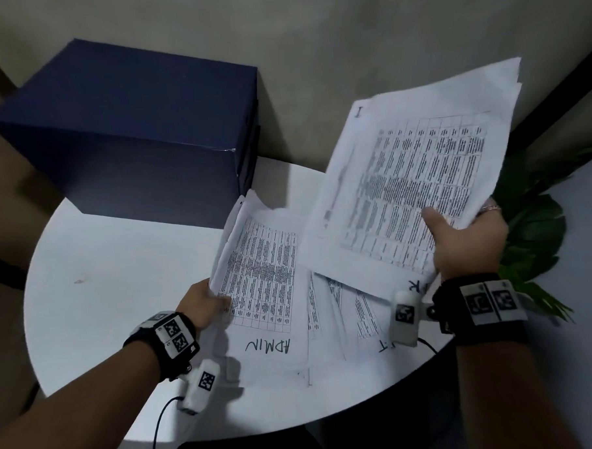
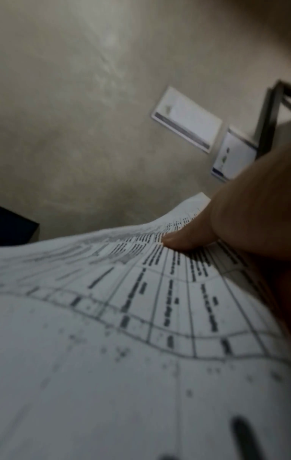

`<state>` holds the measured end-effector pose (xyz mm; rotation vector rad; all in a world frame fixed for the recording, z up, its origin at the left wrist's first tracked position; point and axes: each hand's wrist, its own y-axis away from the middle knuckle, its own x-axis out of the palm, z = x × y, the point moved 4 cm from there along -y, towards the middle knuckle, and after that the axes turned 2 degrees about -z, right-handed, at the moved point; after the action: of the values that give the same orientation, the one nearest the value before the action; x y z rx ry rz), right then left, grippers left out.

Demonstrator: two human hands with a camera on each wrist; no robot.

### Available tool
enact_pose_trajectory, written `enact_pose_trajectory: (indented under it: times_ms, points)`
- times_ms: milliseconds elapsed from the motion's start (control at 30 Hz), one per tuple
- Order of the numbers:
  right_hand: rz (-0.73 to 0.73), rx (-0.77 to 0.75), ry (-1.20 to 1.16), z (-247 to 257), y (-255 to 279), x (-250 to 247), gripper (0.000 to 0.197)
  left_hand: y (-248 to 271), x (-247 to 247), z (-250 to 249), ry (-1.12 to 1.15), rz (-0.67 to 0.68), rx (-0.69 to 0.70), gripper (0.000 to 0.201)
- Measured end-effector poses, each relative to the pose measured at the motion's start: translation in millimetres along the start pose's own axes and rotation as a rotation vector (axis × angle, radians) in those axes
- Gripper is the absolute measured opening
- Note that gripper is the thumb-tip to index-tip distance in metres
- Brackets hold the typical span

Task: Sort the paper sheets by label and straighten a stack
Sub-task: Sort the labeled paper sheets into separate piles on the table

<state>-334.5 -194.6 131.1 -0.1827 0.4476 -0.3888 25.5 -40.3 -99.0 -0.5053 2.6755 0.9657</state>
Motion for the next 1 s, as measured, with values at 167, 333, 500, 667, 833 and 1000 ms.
enact_pose_trajectory:
  times_ms: [167,333,500,667,833,1000]
  points:
    - [0.256,0.295,-0.011,-64,35,58,0.055,4,16,-12,0.181,0.072,-0.028,0.009]
    - [0.557,0.370,0.363,-123,108,111,0.075,-6,12,-15,0.541,0.192,-0.257,0.074]
    - [0.471,0.417,0.856,-173,97,105,0.083,-8,18,-24,-0.281,0.022,0.053,0.033]
    - [0.542,0.422,0.958,-183,86,118,0.089,0,10,-19,-0.306,-0.077,0.123,0.024]
    - [0.554,0.423,0.728,-181,76,127,0.077,8,-8,-13,-0.274,-0.087,0.162,0.023]
    - [0.560,0.479,0.772,-178,89,133,0.076,12,-12,-12,-0.235,-0.093,0.178,0.023]
